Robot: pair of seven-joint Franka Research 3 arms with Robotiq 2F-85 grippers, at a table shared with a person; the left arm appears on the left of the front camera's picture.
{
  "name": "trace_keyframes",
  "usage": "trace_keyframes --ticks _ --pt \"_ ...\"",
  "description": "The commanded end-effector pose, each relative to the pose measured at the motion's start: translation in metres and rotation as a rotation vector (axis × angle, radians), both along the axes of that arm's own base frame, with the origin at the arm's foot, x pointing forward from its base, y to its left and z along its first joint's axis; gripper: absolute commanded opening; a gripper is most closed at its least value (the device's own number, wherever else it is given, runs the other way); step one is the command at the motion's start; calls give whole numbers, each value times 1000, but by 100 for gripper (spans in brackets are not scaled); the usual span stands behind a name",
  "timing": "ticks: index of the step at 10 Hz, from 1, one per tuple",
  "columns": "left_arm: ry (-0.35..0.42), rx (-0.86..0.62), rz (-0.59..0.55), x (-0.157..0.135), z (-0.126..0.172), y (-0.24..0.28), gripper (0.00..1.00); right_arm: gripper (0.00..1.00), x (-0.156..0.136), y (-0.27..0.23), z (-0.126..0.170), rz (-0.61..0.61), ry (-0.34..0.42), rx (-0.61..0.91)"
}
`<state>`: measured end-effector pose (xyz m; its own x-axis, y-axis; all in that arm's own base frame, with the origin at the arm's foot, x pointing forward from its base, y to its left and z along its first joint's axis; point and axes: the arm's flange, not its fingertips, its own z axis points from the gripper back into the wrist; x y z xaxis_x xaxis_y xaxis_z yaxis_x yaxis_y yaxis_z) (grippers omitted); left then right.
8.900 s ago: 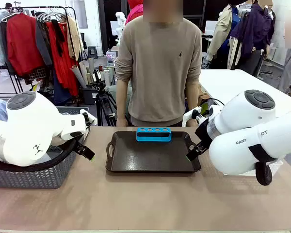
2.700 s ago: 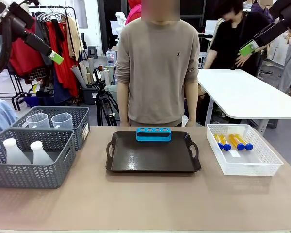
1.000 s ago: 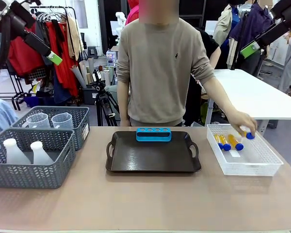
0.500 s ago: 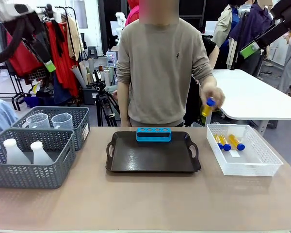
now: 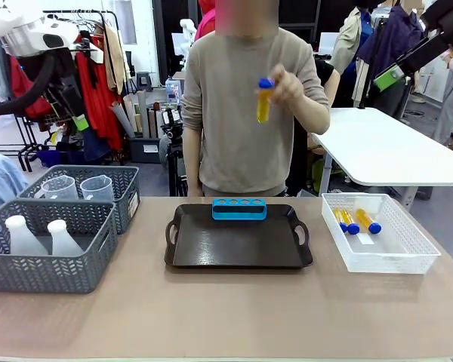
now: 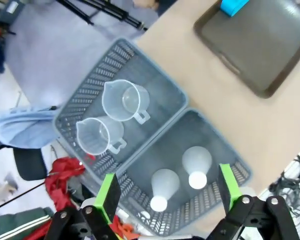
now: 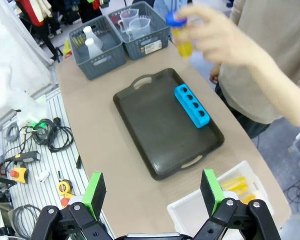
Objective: Prepare the laboratory tools.
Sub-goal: Pick up one Large Measuring Cup and place it on the Handle tray.
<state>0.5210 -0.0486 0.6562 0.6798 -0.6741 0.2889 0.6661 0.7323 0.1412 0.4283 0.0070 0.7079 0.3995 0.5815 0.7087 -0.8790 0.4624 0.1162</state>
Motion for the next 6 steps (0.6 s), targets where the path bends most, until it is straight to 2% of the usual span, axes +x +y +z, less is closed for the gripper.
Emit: trace_keyframes --ticks 1,3,4,6 --pt "-14 47 8 2 0 3 100 100 0 1 1 7 -5 7" --pt "-1 12 -1 1 -1 0 100 100 0 1 1 7 -5 7" --pt "-20 134 224 10 -10 -6 100 100 0 1 1 7 -5 7" --pt "17 133 406 38 -38 8 100 100 0 1 1 7 -5 7"
